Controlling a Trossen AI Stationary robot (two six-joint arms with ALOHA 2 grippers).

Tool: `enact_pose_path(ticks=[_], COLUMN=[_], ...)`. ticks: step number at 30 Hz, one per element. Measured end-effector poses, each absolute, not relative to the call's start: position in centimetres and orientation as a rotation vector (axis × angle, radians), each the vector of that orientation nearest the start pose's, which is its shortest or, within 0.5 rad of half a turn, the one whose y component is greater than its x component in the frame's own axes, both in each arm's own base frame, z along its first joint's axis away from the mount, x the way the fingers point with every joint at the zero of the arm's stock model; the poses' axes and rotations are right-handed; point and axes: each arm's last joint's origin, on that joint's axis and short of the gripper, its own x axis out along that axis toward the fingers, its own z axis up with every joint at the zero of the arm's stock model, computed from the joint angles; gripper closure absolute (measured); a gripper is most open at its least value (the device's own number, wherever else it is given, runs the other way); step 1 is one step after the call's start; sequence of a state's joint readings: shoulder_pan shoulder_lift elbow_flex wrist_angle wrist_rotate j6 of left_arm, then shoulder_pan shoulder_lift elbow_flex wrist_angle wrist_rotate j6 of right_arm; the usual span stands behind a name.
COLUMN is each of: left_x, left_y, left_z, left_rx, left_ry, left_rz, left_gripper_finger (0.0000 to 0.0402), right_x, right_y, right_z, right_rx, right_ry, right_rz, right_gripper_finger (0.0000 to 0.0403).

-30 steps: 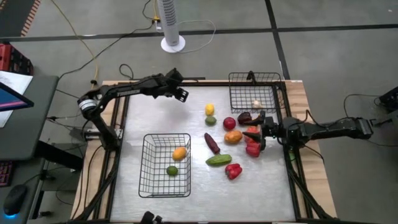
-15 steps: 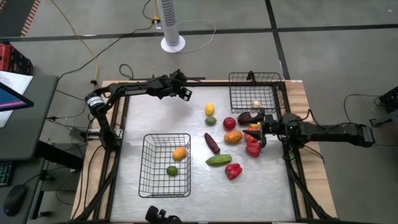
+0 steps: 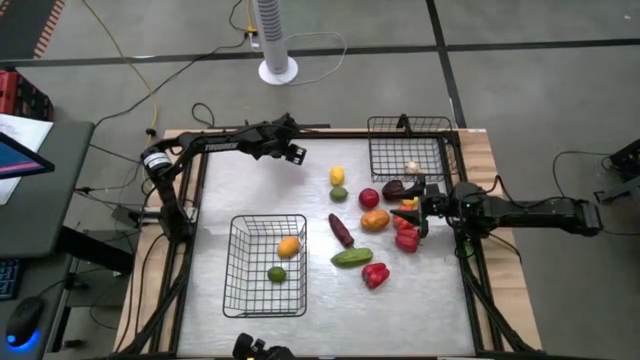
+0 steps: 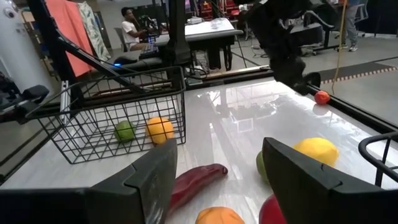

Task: Sort produce into baskets
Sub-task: Put the small tomato into the bottom wire basket

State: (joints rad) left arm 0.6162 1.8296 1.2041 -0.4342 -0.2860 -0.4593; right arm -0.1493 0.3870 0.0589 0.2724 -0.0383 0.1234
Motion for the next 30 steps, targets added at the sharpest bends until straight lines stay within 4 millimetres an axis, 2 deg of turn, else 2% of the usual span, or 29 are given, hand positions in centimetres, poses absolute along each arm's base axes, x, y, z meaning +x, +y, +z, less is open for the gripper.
enact_pose_path(ticks=[4,10,14,17,20,30], left_x=[29.7,30.0,29.9,29.7,29.7,28.7], left_y=[22.0,22.4,22.5,22.6,22.7,23.1], left_z=[18.0,18.1,16.2,15.1,14.8,13.9], left_rx=[-0.519,-0.497,-0.492,-0.504,-0.504,-0.534], left_ry=[0.858,0.797,0.797,0.775,0.693,0.641], left_rz=[1.134,1.166,1.193,1.197,1.205,1.253], left_gripper_finger=[0.0182,0.0182,0.0177,0.0166,0.0152,0.0103], right_x=[12.2,12.3,12.3,12.3,12.3,12.3], right_y=[-1.7,-1.7,-1.7,-1.7,-1.6,-1.6], right_z=[17.5,17.5,17.5,17.5,17.4,17.5], right_rx=[0.131,0.13,0.13,0.13,0.131,0.129], right_ry=[0.051,0.053,0.053,0.055,0.061,0.055], right_rz=[-0.112,-0.117,-0.118,-0.116,-0.113,-0.117], right_gripper_finger=[0.0138,0.0138,0.0138,0.0138,0.0138,0.0138])
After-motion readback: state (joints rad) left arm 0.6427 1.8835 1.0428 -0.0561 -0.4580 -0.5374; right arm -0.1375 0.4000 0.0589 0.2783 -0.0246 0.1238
